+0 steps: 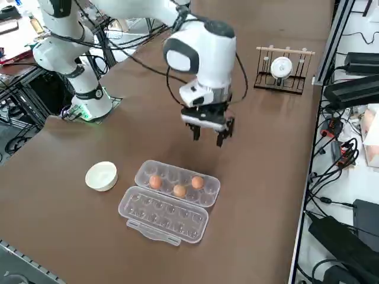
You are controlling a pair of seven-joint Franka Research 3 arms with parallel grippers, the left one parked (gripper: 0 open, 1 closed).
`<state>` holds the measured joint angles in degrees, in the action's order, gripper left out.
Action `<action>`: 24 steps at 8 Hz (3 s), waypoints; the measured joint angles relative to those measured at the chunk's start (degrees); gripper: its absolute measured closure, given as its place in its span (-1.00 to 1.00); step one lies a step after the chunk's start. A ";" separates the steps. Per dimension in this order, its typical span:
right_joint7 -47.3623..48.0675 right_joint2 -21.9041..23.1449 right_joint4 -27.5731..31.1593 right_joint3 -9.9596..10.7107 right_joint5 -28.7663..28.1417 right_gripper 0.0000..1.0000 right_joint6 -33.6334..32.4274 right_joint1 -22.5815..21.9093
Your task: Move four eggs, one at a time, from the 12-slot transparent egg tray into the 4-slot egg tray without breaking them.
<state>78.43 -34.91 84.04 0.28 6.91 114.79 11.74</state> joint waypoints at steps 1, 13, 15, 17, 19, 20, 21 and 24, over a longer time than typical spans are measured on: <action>-1.28 -2.06 -1.95 0.00 0.00 -0.87 0.61 1.78; -1.87 -9.44 -3.29 -0.27 -2.84 -0.83 9.60 7.21; -0.68 -9.54 -3.02 -0.28 -3.15 -0.83 9.64 7.23; 0.45 -9.60 -2.49 -0.30 -3.79 -0.83 9.68 7.23; 0.58 -9.61 -1.82 -0.30 -4.59 -0.83 9.69 7.30; 0.64 -9.62 -1.44 -0.30 -4.61 -0.83 9.69 7.46; 0.68 -9.63 -1.11 -0.30 -4.61 -0.83 9.69 7.64; 0.77 -9.63 -0.83 -0.29 -4.62 -0.83 9.79 8.15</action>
<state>79.20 -44.54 83.21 -0.02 2.29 124.58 19.89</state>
